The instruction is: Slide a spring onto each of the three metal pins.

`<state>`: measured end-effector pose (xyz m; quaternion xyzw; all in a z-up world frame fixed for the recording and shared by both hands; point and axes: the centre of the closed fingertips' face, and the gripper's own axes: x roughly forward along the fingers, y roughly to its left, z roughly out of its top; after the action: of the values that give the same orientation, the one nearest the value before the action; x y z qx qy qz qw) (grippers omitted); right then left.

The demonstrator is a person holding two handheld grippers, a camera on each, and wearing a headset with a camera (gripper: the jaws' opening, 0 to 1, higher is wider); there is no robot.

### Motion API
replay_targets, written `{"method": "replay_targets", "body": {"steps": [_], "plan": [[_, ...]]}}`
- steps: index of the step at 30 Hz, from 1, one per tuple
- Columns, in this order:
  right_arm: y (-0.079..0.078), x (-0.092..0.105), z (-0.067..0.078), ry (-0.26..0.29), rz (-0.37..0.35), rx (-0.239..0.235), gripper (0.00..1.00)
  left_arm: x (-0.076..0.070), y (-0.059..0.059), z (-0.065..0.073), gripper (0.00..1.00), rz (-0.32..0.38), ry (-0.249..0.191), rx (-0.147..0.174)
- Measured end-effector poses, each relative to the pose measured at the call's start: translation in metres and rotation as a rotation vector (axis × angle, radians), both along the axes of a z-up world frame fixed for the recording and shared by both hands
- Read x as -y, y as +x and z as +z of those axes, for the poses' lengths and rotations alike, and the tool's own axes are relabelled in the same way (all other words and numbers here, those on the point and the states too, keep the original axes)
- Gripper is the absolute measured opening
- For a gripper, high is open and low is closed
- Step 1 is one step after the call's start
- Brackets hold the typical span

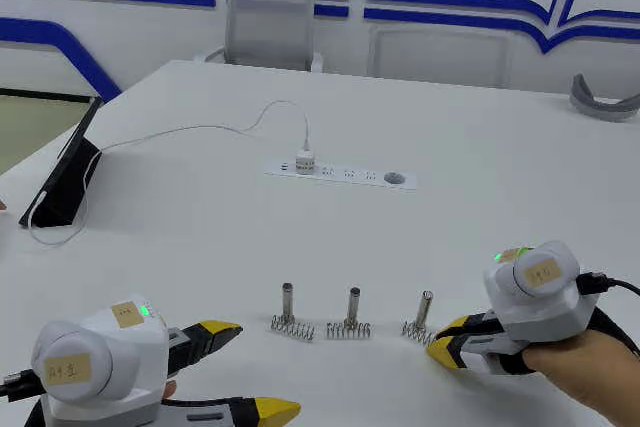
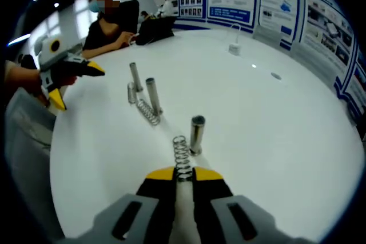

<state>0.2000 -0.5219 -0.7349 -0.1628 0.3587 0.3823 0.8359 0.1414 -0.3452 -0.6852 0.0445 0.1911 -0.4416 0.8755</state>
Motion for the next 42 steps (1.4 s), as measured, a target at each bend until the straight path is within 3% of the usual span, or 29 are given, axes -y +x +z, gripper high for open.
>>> {"method": "replay_targets", "body": {"steps": [9, 25, 33, 42], "plan": [[-0.013, -0.002, 0.009, 0.006, 0.035, 0.003, 0.12, 0.008, -0.007, -0.006, 0.64, -0.04, 0.009, -0.008], [-0.054, -0.036, 0.032, 0.012, 0.257, -0.007, 0.12, 0.04, -0.012, -0.008, 0.57, -0.153, 0.039, 0.018], [-0.072, -0.063, 0.043, 0.016, 0.395, -0.019, 0.12, 0.053, -0.015, -0.002, 0.47, -0.205, 0.027, 0.031], [-0.079, -0.083, 0.053, 0.0, 0.499, -0.016, 0.12, 0.066, -0.022, 0.004, 0.32, -0.271, 0.026, 0.063]]}}
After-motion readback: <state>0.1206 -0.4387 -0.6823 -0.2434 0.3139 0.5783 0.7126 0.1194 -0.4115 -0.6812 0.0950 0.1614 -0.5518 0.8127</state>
